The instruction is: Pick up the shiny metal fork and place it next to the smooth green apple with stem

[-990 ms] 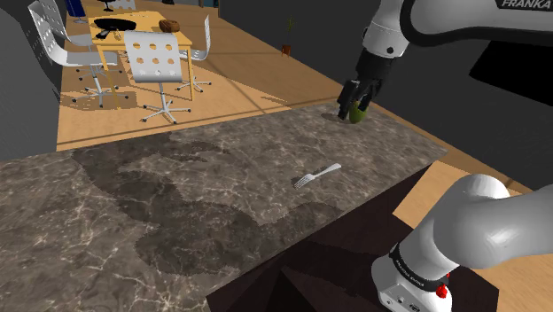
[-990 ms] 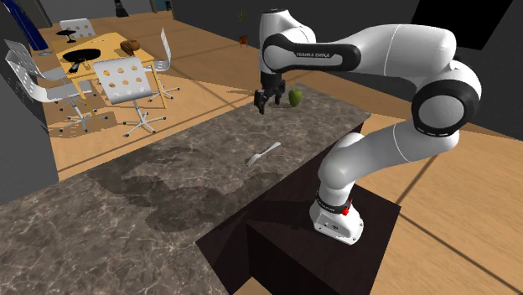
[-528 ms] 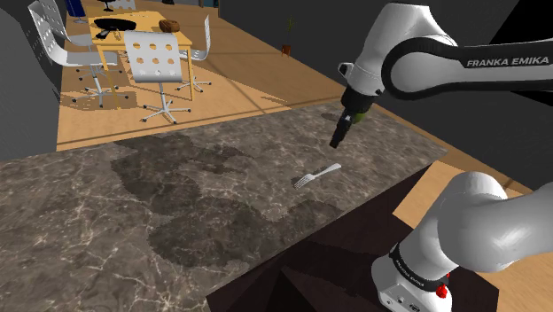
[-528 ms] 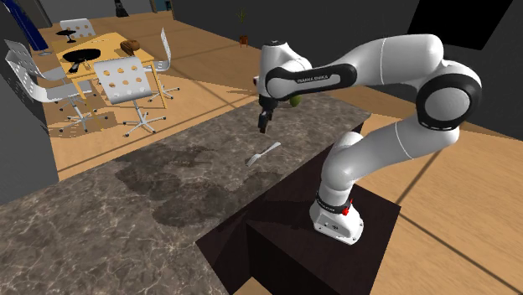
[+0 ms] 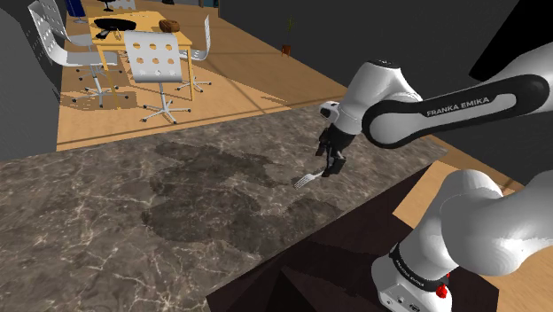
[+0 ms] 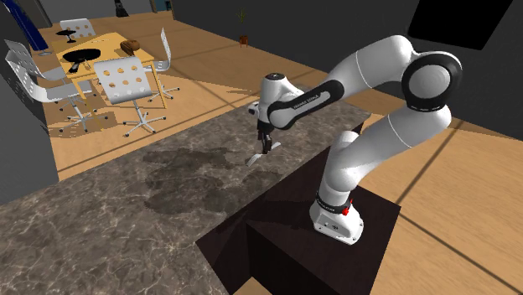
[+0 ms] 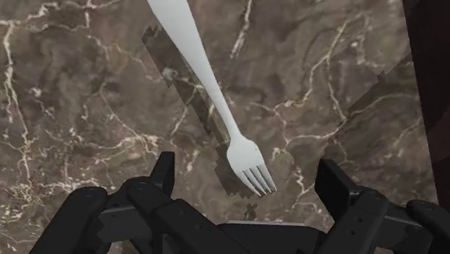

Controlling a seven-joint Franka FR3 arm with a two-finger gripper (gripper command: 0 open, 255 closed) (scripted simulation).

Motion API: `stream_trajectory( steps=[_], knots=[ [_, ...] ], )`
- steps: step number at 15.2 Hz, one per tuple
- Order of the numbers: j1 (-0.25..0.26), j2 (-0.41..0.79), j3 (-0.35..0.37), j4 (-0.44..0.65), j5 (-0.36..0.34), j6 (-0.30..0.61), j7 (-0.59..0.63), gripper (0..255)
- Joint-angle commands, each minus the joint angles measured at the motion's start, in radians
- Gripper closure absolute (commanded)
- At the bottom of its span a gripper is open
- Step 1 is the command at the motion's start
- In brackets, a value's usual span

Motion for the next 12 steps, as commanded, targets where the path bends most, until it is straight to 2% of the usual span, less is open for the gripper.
stream_trajectory(
  steps=[1, 8, 12],
  knots=[
    [0.035, 0.05, -0.048, -0.029, -0.018, 0.09, -0.116, 0],
    [0.056, 0.179, -0.077, -0.05, -0.015, 0.241, -0.123, 0],
    [0.059, 0.191, -0.08, -0.051, -0.013, 0.253, -0.124, 0]
  ],
)
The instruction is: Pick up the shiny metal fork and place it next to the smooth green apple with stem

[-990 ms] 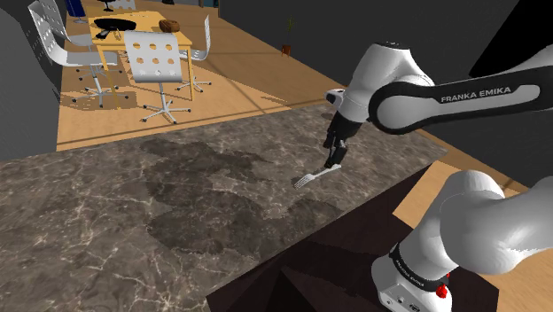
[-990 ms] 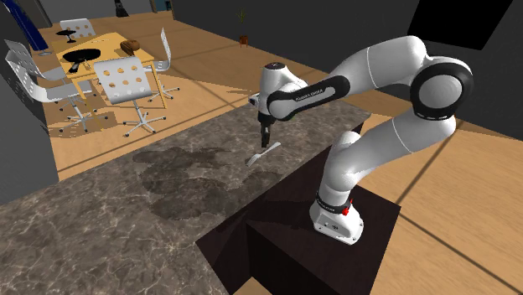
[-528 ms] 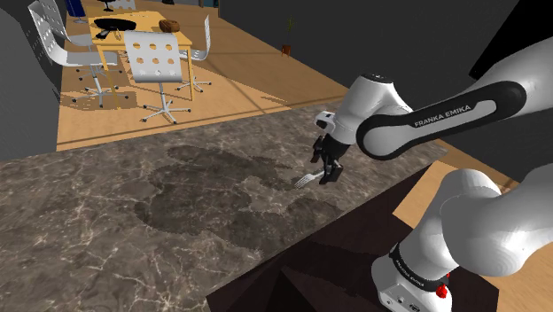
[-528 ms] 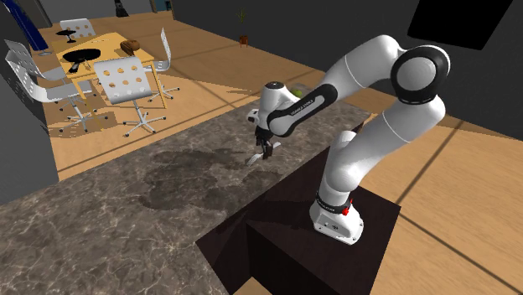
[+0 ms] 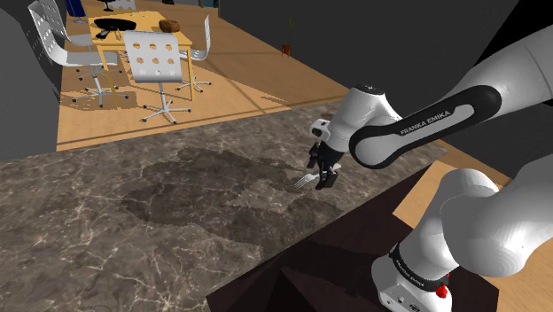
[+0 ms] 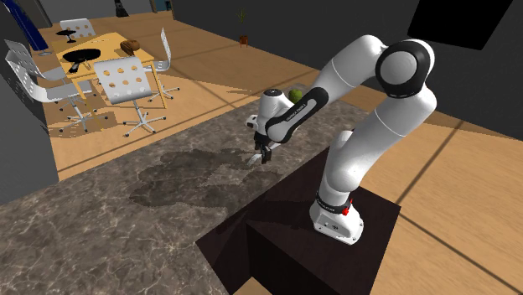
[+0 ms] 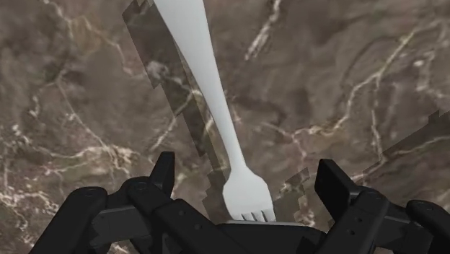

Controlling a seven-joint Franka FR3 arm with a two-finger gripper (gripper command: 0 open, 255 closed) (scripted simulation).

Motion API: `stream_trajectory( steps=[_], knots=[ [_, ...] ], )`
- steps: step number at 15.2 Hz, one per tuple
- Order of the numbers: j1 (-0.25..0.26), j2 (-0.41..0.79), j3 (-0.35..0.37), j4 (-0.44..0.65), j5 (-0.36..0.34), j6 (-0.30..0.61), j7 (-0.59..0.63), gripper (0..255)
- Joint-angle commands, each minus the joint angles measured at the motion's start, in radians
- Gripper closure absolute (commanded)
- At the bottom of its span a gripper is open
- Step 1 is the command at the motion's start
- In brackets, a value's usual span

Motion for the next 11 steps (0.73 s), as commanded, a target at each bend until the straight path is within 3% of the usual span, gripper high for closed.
stream_trajectory(
  steps=[1, 4, 5, 11],
  knots=[
    [0.0, 0.002, 0.0, 0.0, 0.0, 0.002, 0.0, 0],
    [0.0, 0.001, 0.0, 0.0, 0.0, 0.002, 0.0, 0],
    [0.0, 0.001, 0.0, 0.0, 0.0, 0.002, 0.0, 255],
    [0.001, 0.002, 0.0, 0.0, 0.0, 0.002, 0.0, 255]
  ],
)
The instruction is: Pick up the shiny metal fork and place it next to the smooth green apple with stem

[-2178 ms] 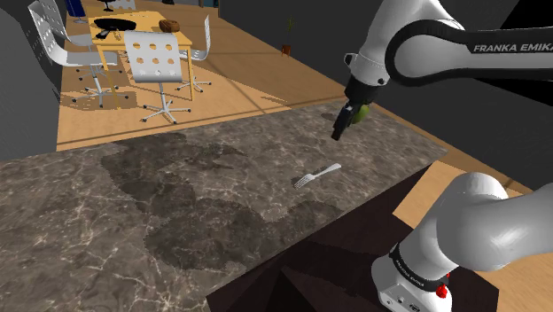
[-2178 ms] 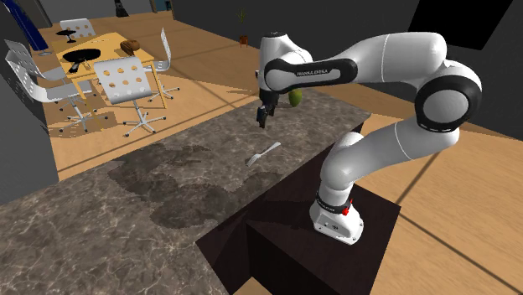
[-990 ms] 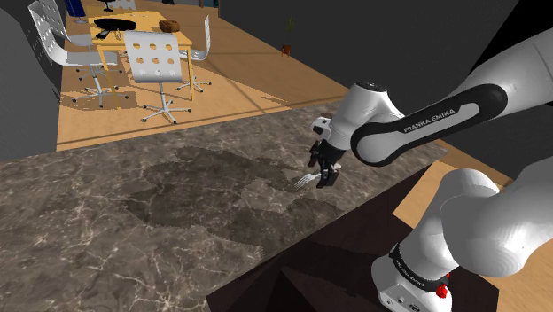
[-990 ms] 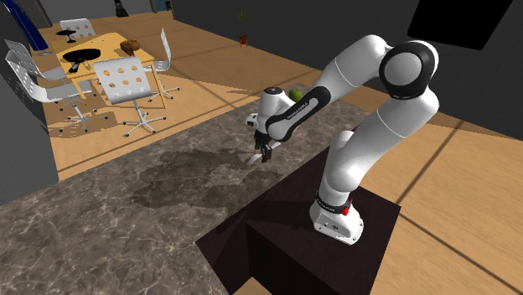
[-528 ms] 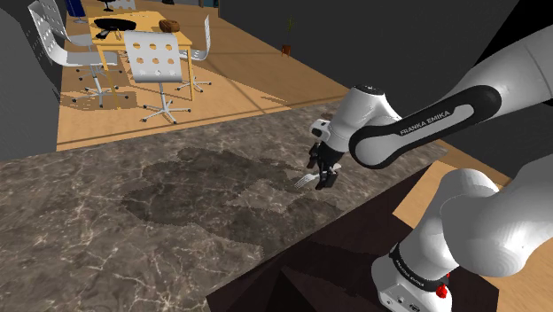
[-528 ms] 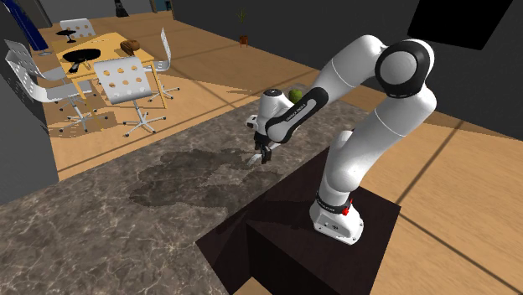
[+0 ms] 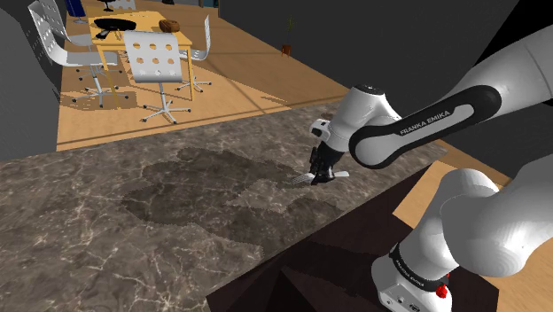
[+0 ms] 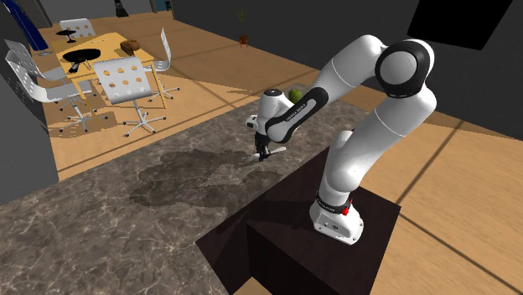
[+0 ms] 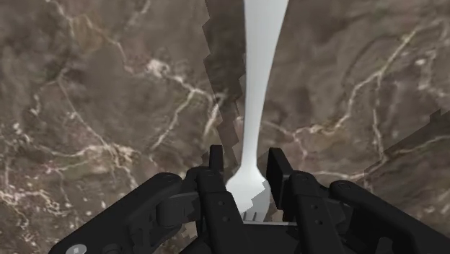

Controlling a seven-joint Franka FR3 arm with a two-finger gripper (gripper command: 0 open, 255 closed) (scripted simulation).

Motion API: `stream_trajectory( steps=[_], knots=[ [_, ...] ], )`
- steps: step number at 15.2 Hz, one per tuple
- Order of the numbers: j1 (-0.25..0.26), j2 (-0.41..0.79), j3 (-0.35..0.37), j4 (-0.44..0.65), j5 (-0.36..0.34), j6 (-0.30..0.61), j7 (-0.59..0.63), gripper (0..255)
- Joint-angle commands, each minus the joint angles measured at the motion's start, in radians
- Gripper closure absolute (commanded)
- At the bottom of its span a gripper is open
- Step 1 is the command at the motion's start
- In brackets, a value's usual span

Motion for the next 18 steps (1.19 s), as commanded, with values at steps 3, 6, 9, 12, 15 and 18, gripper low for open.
stream_trajectory(
  steps=[3, 6, 9, 12, 15, 18],
  knots=[
    [0.0, 0.001, -0.001, -0.001, 0.0, 0.0, 0.0, 255],
    [-0.007, -0.05, 0.012, 0.012, -0.001, -0.064, 0.005, 255],
    [-0.011, -0.097, 0.024, 0.029, 0.0, -0.126, 0.009, 255],
    [-0.014, -0.138, 0.035, 0.047, 0.003, -0.186, 0.011, 255],
    [-0.015, -0.175, 0.045, 0.069, 0.008, -0.244, 0.013, 255],
    [-0.015, -0.207, 0.055, 0.092, 0.013, -0.299, 0.015, 255]
  ],
)
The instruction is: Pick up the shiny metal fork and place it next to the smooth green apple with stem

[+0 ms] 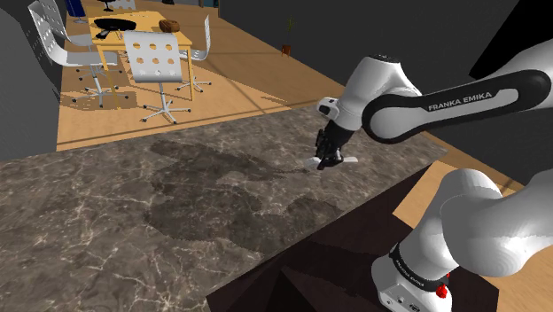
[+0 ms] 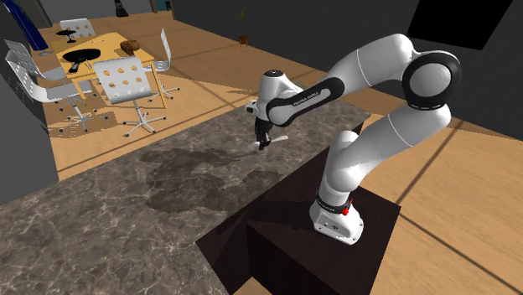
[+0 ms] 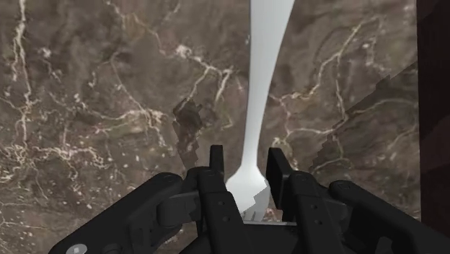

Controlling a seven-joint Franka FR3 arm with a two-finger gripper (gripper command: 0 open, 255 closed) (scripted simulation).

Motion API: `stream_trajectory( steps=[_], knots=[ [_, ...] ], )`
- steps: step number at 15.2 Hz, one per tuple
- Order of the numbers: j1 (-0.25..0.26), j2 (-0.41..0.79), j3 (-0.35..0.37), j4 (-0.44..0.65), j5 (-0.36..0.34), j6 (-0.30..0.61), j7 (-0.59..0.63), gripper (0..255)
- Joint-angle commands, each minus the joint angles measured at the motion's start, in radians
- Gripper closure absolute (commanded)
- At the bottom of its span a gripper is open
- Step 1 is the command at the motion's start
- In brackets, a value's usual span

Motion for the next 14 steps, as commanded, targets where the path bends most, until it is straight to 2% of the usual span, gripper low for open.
stream_trajectory(
  steps=[1, 14],
  knots=[
    [0.002, -0.022, 0.009, 0.02, 0.005, -0.043, 0.002, 255],
    [0.01, -0.109, 0.047, 0.148, 0.033, -0.256, 0.005, 255]
  ],
)
